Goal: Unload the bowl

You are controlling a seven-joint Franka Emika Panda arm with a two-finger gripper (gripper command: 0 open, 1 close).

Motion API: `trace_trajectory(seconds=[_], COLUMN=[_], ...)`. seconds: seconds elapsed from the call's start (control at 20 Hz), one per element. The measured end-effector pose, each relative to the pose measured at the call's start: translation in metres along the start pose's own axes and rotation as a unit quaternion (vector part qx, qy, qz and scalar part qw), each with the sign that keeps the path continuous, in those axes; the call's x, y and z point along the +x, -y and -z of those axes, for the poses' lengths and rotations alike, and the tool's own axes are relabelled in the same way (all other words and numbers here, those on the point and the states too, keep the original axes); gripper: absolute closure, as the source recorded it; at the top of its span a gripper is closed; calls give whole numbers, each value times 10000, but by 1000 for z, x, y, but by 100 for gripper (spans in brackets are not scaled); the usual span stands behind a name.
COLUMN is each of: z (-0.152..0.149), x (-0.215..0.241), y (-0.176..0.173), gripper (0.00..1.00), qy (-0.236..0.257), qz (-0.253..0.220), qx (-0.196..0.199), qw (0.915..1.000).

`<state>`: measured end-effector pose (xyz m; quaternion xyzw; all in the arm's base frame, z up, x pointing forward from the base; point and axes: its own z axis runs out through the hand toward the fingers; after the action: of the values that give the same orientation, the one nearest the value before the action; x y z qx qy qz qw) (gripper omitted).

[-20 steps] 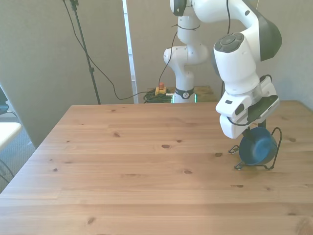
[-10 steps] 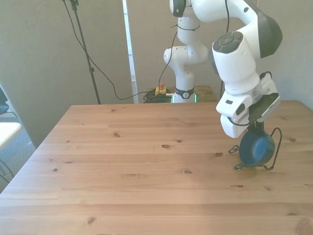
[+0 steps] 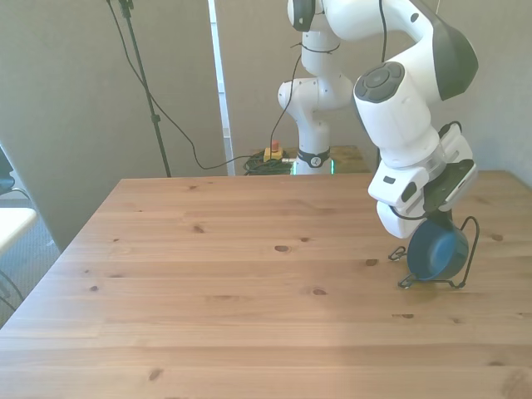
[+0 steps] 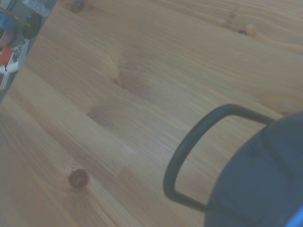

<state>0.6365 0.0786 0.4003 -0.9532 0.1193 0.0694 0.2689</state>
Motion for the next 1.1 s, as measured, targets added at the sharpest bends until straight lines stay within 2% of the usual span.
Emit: trace_trajectory(seconds=[0.7,0.75,0.8,0.9,0.95,1.1], z=[2,10,31,91,110,129], x=[1,-4,-10,-28,-40,-68], y=[1,1,4,13,9,-6], gripper=[100,100,100,100,100,100], qy=[10,150,247,194,71,-80], qz=[219,218,261,367,394,554], qx=[326,340,377,451,466,336], qw=[9992,9991,9986,9981,9981,9979])
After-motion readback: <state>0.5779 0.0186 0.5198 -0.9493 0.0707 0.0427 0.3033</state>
